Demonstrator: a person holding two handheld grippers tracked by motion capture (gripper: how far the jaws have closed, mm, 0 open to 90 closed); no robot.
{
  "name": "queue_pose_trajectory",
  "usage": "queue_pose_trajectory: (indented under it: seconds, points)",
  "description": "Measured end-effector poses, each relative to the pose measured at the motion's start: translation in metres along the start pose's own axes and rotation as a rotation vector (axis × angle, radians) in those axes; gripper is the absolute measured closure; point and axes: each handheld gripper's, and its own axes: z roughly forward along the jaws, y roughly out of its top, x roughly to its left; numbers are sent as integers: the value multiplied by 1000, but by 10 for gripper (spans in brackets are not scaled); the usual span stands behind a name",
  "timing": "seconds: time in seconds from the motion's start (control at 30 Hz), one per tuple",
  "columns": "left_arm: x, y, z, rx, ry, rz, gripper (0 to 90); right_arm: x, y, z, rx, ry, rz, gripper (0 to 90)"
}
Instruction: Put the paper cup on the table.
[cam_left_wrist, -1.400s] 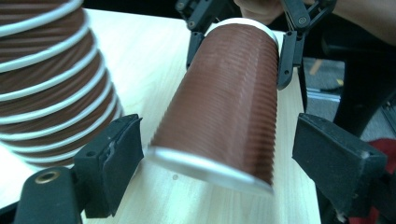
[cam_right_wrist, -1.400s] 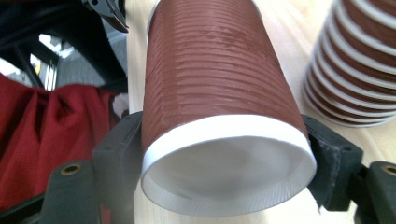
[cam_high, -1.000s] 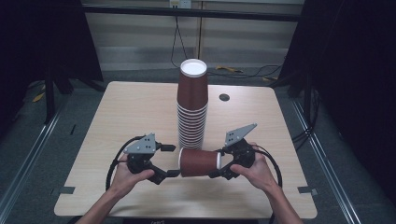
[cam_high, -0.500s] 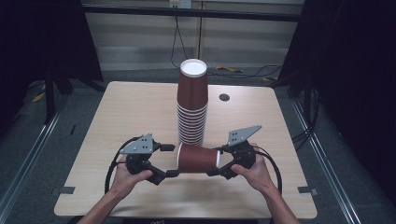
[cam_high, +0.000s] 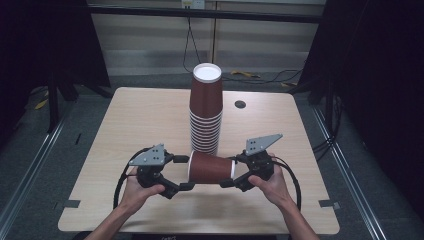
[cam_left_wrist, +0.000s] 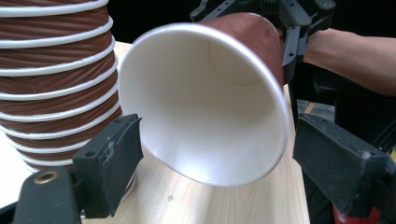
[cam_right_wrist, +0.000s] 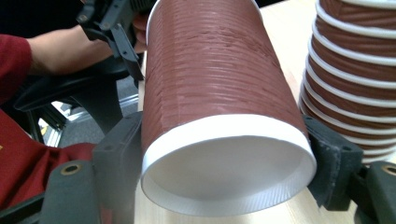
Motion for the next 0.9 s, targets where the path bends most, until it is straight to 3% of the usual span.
queue_pose_trajectory:
  seconds: [0.27,0.53,0.9]
  points:
    - [1,-3,4,-14,-4,-9,152,3,2,1,-5,17,-17,242]
    - [1,-4,7,-26,17,-6,36,5,3,3,4,30,-29,242]
    - [-2,-2,12,-22,-6,8,12,6,4,8,19,57,-37,241]
